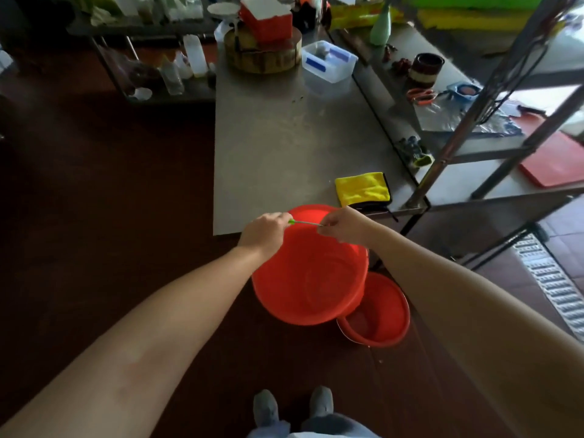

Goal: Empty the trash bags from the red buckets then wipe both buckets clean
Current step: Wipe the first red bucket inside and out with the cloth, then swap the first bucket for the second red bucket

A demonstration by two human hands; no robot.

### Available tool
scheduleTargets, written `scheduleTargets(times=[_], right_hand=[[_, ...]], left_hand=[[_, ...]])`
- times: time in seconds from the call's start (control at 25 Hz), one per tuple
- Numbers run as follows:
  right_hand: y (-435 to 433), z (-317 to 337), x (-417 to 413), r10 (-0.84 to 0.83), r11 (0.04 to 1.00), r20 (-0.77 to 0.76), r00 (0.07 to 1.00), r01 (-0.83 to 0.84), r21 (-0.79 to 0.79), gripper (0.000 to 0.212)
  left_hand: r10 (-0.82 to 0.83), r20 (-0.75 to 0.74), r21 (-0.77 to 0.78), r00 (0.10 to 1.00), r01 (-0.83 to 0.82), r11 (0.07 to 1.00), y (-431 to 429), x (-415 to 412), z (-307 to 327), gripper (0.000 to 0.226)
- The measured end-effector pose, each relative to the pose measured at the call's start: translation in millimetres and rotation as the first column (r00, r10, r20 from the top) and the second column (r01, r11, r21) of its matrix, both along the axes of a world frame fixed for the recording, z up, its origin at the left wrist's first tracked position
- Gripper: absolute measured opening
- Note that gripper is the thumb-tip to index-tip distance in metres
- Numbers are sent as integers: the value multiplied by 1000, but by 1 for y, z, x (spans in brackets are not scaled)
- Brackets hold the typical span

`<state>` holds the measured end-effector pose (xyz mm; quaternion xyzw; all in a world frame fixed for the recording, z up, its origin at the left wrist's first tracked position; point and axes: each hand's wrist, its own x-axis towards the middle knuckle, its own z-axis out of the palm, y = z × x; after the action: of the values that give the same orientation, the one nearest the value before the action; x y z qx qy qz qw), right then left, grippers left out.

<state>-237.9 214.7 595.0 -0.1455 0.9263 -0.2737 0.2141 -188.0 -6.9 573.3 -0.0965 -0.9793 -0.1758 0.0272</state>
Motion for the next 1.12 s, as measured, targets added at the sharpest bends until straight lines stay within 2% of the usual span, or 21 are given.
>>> scheduleTargets(times=[0.12,0.28,0.44,0.6,0.76,0.92,1.12], right_hand=[[-14,-14,12,62,986,-97,993,-45,163,20],[-24,-48,33,5,986,-69,998,7,169,20],[-41,-96,51,-8,977,-69,998,23,212,23],[-42,-167,53,-5,977,12,1000,2,215,26],[-34,-239,45,24,966,53,998,-37,255,27],[-23,-314,30,38,962,109,993,-66,265,29],[-17,-395,10,168,931,140,976,-204,302,27]], left_hand=[[-45,-26,-26,999,44,999,14,10,-13,20],[51,123,-66,991,-43,997,-21,24,-46,27],[66,251,-20,966,-63,998,-41,42,-93,27],[118,390,-22,913,-119,993,-59,50,-168,21],[125,465,-34,877,-124,992,-59,51,-245,18],[121,504,-33,855,-121,992,-47,39,-318,30],[113,547,-28,830,-117,993,-40,34,-392,40]])
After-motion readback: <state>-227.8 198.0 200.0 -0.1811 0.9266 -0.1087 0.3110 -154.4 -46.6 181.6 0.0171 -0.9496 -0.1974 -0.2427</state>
